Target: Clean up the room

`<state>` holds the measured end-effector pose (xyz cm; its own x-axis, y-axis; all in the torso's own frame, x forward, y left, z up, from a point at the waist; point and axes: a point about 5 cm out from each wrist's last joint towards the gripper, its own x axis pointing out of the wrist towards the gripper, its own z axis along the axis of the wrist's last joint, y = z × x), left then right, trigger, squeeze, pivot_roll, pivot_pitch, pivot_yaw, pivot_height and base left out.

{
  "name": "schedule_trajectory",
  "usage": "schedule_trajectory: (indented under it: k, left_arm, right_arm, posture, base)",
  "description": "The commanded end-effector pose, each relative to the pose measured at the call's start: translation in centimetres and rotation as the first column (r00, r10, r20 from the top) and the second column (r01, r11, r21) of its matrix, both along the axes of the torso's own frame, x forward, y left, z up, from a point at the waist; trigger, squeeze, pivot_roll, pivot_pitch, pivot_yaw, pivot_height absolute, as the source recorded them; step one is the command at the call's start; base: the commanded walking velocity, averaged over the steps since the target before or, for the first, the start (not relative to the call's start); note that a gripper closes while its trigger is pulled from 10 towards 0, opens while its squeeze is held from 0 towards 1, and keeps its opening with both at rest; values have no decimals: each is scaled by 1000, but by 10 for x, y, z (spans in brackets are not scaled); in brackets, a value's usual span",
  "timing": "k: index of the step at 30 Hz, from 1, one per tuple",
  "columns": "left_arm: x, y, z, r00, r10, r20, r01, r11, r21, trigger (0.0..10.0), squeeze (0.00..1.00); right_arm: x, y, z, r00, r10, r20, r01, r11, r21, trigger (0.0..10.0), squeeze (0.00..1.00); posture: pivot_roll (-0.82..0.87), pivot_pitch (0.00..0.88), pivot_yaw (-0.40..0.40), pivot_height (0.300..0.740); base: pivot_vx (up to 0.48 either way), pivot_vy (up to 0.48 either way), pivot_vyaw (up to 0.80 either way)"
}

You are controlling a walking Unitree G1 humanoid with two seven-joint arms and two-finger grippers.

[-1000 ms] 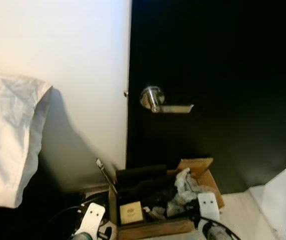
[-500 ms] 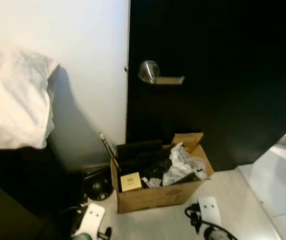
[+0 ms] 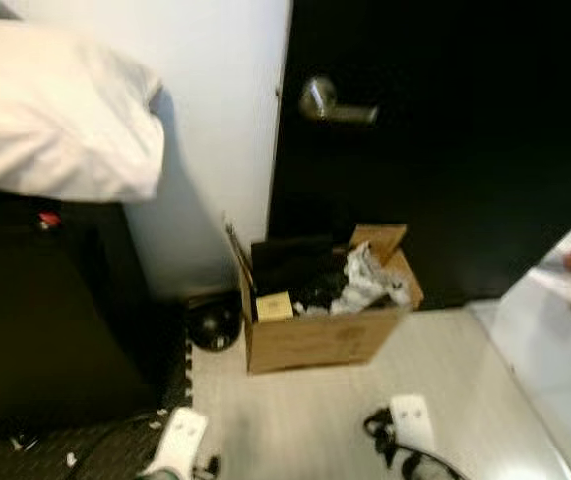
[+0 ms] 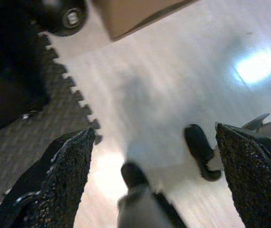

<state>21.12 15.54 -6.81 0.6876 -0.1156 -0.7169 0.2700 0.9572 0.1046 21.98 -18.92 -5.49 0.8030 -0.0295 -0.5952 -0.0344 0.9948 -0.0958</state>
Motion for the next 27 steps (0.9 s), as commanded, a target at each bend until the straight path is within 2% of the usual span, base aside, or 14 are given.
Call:
schedule_trajectory:
  k: [1, 6, 12, 18, 23, 27]
  left_arm:
    - [-11, 5, -6, 999, 0, -39, 0, 1000, 12, 10000, 0]
    - [-11, 4, -6, 999, -1, -39, 1, 1000, 11, 10000, 0]
    - [-12, 3, -7, 999, -8, -42, 8, 1000, 12, 10000, 0]
    - [-13, 3, -8, 998, -2, -55, 3, 1000, 14, 10000, 0]
    - [-14, 4, -9, 998, 0, -64, 1, 1000, 16, 10000, 0]
    - [-14, 4, -9, 998, 2, -70, -1, 1000, 18, 10000, 0]
  right_arm:
    - [-7, 0, -5, 1000, -9, -23, 9, 1000, 8, 10000, 0]
    - [-8, 0, -5, 1000, -7, -24, 7, 1000, 11, 10000, 0]
    - [-8, 1, -6, 999, 10, -39, -10, 1000, 7, 10000, 0]
    - [-9, -1, -6, 999, 1, -46, 0, 1000, 9, 10000, 0]
    - [-9, 0, -6, 999, 7, -47, -7, 1000, 7, 10000, 0]
    - [-8, 0, -6, 999, 9, -48, -9, 1000, 7, 10000, 0]
  posture:
    - [-50, 0, -25, 740]
    - [-50, 0, -26, 740]
    - [-50, 0, -28, 740]
    - [-49, 0, -30, 740]
    - [-49, 0, -30, 740]
    - [-49, 0, -30, 740]
  base:
    - [-442, 0, 0]
    - [-394, 0, 0]
    - [0, 0, 0]
    - [0, 0, -800]
    - [0, 0, 0]
    - [0, 0, -800]
